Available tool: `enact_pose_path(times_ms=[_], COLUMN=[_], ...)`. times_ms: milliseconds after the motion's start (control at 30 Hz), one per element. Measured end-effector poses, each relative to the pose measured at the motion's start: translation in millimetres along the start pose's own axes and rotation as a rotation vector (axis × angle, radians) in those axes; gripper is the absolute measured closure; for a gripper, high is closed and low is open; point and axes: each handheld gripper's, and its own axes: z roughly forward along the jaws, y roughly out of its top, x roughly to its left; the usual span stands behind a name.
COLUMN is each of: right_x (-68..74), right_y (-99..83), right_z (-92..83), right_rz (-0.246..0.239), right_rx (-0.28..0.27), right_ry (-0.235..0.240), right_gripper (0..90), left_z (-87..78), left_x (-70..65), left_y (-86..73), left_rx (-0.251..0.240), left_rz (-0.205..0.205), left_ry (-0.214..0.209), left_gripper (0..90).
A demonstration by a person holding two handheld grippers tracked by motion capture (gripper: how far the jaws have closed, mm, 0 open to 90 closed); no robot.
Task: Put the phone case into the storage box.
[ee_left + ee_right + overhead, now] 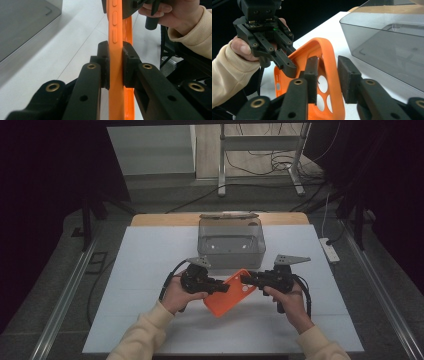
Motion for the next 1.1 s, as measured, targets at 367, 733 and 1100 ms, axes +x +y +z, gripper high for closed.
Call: enact_pose_path(times_ms=[367,733,1100], right_x=[-0.9,-1.8,1.1], right_y=[0.9,-0.9,-17.0], right_z=[-2.2,-15.7,-28.1], right_rz=[0.005,-0.036,-0.079], right_rx=[-0.038,-0.057,-0.01], right_ry=[-0.044,-0.149,-0.241], right_gripper=[40.6,25.2,18.4], left_z=[-3.7,-11.8,-18.4], left_x=[1.8,4.5,6.0], left_y=[-0.4,-0.9,-1.3], left_rx=[-0.007,-0.019,-0.038], left_rz=[-0.002,-0.013,-0.015], left_ry=[0.022,0.09,0.135], left_gripper=[79.6,79.6,79.7])
